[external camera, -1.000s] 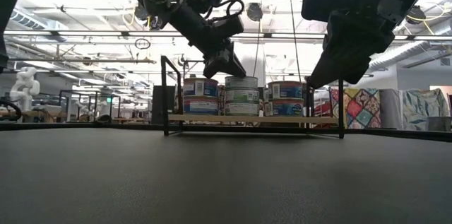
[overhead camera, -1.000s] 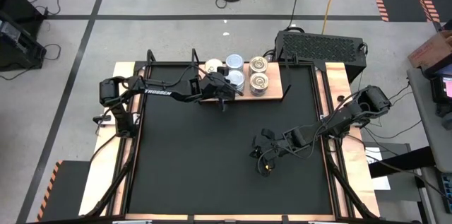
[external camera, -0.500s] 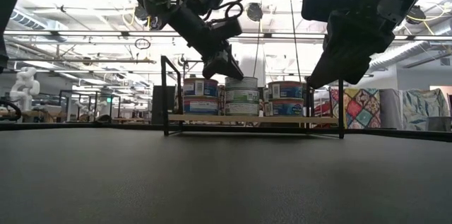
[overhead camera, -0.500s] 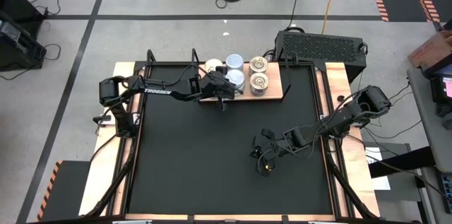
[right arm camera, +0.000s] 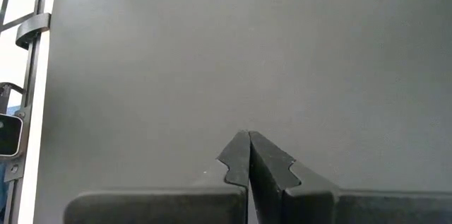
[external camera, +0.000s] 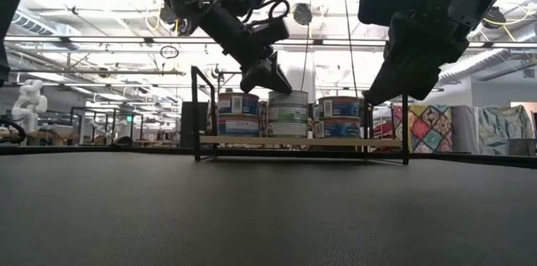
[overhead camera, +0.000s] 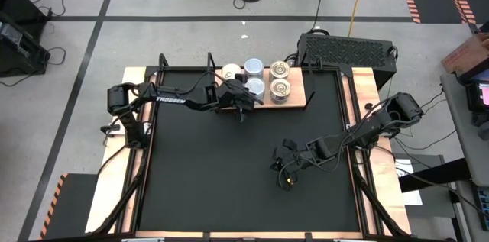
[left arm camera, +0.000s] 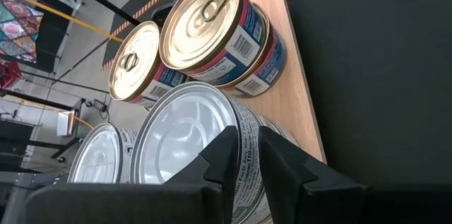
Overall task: Stack canned seafood by type on shelf
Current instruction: Stack the green tuna can on top of the green tuna cans on the shelf, then return to Home Position
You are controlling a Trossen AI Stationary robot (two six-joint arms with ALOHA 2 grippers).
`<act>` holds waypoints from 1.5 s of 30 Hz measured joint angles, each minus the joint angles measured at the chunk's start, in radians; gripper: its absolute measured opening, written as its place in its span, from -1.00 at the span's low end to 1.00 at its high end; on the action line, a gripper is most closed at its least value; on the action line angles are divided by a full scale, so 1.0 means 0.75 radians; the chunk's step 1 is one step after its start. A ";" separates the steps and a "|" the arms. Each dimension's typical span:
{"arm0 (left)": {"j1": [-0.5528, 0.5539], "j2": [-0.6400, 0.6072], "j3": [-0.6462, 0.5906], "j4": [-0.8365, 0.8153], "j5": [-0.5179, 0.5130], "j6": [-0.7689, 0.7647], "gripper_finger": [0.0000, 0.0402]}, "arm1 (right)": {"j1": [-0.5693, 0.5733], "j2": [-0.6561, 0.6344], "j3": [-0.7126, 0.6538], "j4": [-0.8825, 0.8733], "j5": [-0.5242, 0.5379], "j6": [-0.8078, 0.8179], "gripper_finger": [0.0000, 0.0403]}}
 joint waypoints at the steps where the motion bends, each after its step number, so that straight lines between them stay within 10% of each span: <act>1: 0.000 0.000 0.000 0.002 -0.001 0.000 -0.70 | 0.000 0.000 0.000 0.000 0.000 0.000 -1.00; 17: -0.074 -0.029 0.049 0.055 -0.039 -0.003 -0.70 | 0.000 0.000 0.000 -0.001 0.000 -0.008 -1.00; 30: -0.275 -0.491 0.065 -0.179 0.008 -0.395 -0.70 | -0.009 0.001 0.000 0.195 0.084 -0.276 -1.00; 45: -0.393 -0.987 -0.502 -0.006 -0.003 -0.715 -0.70 | -0.093 -0.342 0.001 0.211 0.080 -0.633 -1.00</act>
